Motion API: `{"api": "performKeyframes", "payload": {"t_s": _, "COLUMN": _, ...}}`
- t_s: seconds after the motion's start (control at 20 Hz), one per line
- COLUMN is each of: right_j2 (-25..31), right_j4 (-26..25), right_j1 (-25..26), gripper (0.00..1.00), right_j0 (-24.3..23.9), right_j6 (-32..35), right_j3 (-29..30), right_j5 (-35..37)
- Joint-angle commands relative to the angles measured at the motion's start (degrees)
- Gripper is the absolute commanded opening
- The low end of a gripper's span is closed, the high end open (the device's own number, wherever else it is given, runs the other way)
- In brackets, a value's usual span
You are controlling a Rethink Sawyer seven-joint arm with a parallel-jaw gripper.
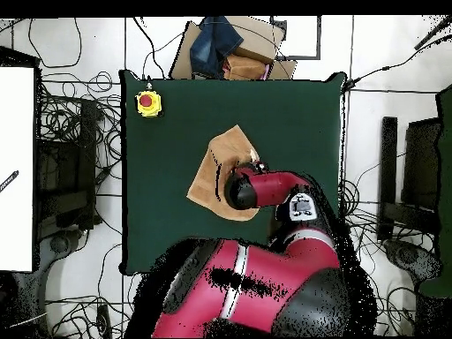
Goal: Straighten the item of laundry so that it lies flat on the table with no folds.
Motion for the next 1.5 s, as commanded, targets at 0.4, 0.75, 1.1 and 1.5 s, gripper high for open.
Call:
{"api": "performKeyframes", "payload": {"t_s": 0.4, "right_j2": 14.05, "right_j4": -11.18, "right_j1": -2.19, "gripper": 0.0, "right_j0": -12.05, "right_j6": -8.5, "right_j3": 3.85, "right_j5": 8.92}}
{"api": "performKeyframes", "payload": {"t_s": 0.75, "right_j2": 13.83, "right_j4": -13.52, "right_j1": -2.1, "gripper": 0.0, "right_j0": -11.17, "right_j6": -5.35, "right_j3": 3.78, "right_j5": 7.7}}
{"api": "performKeyframes", "payload": {"t_s": 1.1, "right_j2": 14.18, "right_j4": -14.06, "right_j1": -1.79, "gripper": 0.0, "right_j0": -11.07, "right_j6": -3.71, "right_j3": 4.03, "right_j5": 7.41}}
{"api": "performKeyframes", "payload": {"t_s": 1.5, "right_j2": 14.89, "right_j4": -13.83, "right_j1": -1.96, "gripper": 0.0, "right_j0": -12.16, "right_j6": -6.4, "right_j3": 5.39, "right_j5": 12.21}}
